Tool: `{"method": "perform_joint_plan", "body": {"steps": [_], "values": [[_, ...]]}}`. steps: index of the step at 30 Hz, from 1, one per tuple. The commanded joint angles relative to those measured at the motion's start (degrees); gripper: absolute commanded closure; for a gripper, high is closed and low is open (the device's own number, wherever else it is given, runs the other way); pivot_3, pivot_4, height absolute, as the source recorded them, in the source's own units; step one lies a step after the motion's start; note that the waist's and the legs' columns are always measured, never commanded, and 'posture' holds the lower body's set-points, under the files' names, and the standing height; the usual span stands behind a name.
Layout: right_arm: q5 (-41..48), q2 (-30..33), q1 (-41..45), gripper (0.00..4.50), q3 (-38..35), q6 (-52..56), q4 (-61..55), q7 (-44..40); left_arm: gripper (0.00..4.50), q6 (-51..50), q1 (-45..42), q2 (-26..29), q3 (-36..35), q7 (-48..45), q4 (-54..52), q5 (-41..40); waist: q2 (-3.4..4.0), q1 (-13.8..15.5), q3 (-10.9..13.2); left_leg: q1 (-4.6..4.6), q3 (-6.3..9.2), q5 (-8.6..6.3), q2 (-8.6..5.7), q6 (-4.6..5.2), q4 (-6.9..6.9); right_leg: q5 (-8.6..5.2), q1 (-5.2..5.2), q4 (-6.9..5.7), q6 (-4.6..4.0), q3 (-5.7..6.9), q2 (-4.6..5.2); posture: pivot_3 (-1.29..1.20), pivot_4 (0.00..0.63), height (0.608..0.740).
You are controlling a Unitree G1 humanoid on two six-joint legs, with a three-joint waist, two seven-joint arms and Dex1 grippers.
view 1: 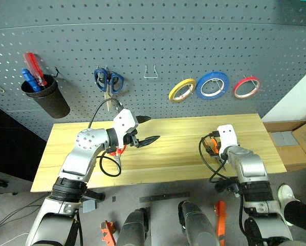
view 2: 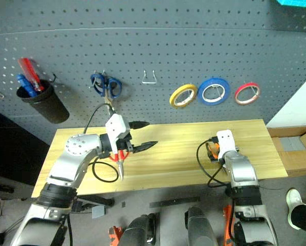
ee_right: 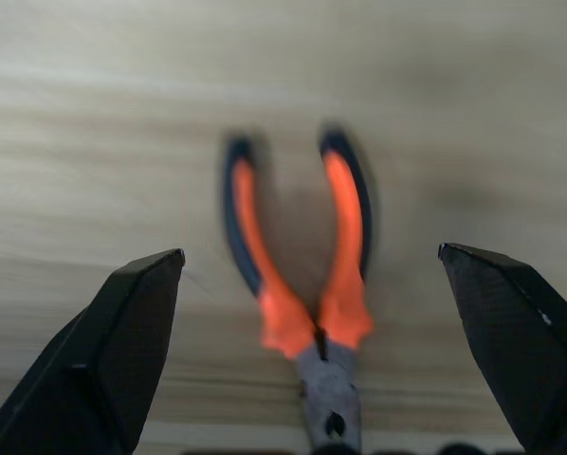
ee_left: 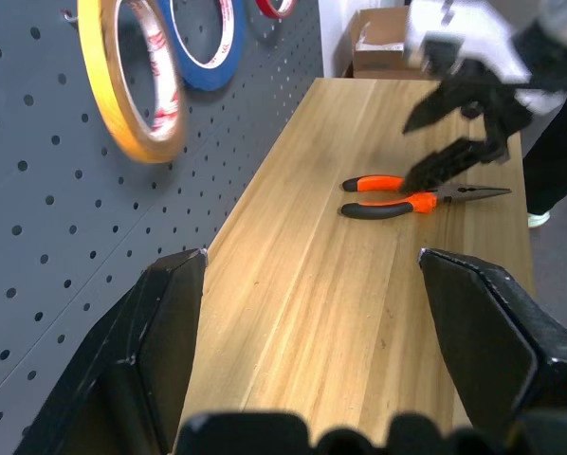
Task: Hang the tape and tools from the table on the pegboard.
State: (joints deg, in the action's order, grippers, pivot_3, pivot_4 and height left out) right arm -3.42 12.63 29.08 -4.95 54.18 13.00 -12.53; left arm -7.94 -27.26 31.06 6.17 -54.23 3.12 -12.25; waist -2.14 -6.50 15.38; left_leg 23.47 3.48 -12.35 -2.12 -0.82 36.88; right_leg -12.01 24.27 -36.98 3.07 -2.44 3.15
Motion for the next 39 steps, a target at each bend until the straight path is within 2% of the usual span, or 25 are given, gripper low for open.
{"method": "perform_joint_plan", "body": {"steps": [1, 17, 22, 23, 26, 30, 34, 37, 39], "values": [[1.3, 0.9, 3.0, 0.03, -0.5, -3.0, 6.6, -0.4, 0.66, 0.8, 1.3, 0.3, -1.3, 0.6, -2.4, -0.4, 0.0, -0.1, 0.0, 0.01, -0.01, 0.0, 0.0, 0.0, -0.01, 0.0, 0.01, 0.0, 0.01, -0.01, 0.0, -0.16, 0.249, 0.74], [1.1, 1.9, 15.6, 0.03, 0.9, -17.9, 39.9, -2.3, 0.66, 0.1, 3.7, 0.2, -3.1, 3.5, -3.7, -0.7, -0.05, -0.1, 0.0, -0.09, -0.26, 0.0, 0.01, 0.0, 0.09, 0.02, -0.12, -0.01, 0.05, -0.05, -0.03, -0.12, 0.215, 0.74], [1.8, 2.3, 17.8, 1.47, 0.3, -18.8, 44.9, -2.4, 0.66, 0.6, 3.8, 0.7, -3.7, 3.6, -3.0, -0.9, -0.14, -0.1, -0.2, -0.1, -0.24, 0.01, -0.01, 0.0, 0.09, 0.03, -0.16, 0.0, 0.07, -0.05, -0.03, -0.12, 0.2, 0.74], [1.9, 2.3, 17.9, 1.64, 0.4, -18.9, 45.1, -2.4, 0.66, 0.7, 3.9, 0.9, -3.9, 3.5, -2.9, -1.0, -0.16, -0.1, -0.3, -0.1, -0.24, 0.0, -0.01, 0.0, 0.09, 0.04, -0.16, 0.0, 0.08, -0.05, -0.03, -0.11, 0.198, 0.74], [1.6, 2.0, 17.7, 1.64, 1.4, -19.9, 44.1, -2.3, 0.66, 0.8, 4.4, 1.2, -4.3, 3.5, -3.1, -1.0, -0.13, 0.0, -0.4, -0.1, -0.24, 0.0, -0.02, 0.0, 0.09, 0.04, -0.16, 0.0, 0.08, -0.06, -0.03, -0.11, 0.19, 0.74], [1.2, 1.2, 15.4, 1.64, 3.2, -20.5, 34.3, -1.7, 0.66, -0.1, 5.8, 1.6, -6.1, 4.7, -4.3, -1.7, -0.12, 0.0, -0.5, -0.09, -0.22, 0.01, -0.02, -0.01, 0.08, 0.04, -0.14, -0.02, 0.09, -0.06, -0.03, -0.09, 0.176, 0.74], [3.2, -0.3, 8.5, 1.64, 5.0, -11.5, 7.1, -3.3, 0.66, -2.4, 7.8, 1.9, -10.2, 6.0, -6.8, -5.0, -0.1, 0.0, -0.5, 0.03, -0.09, 0.0, 0.01, -0.02, 0.06, 0.05, 0.07, -0.09, 0.09, -0.1, -0.01, -0.09, 0.175, 0.74], [6.4, -3.4, 3.6, 1.64, 6.9, -0.1, -18.7, -3.0, 0.66, -4.9, 9.3, 2.0, -14.3, 8.1, -8.8, -7.6, -0.04, 0.1, -0.6, 0.5, -0.06, 0.01, 0.01, -0.04, 0.1, 0.07, 0.67, -0.28, 0.09, -0.11, 0.01, -0.08, 0.173, 0.74], [7.9, -5.6, 3.0, 1.65, 7.2, 4.8, -28.1, -2.0, 0.66, -6.3, 10.0, 2.0, -16.0, 9.2, -9.7, -8.7, -0.02, 0.1, -0.6, 0.6, -0.06, 0.01, 0.03, -0.05, 0.09, 0.07, 0.88, -0.41, 0.09, -0.11, 0.01, -0.08, 0.174, 0.74]]}}
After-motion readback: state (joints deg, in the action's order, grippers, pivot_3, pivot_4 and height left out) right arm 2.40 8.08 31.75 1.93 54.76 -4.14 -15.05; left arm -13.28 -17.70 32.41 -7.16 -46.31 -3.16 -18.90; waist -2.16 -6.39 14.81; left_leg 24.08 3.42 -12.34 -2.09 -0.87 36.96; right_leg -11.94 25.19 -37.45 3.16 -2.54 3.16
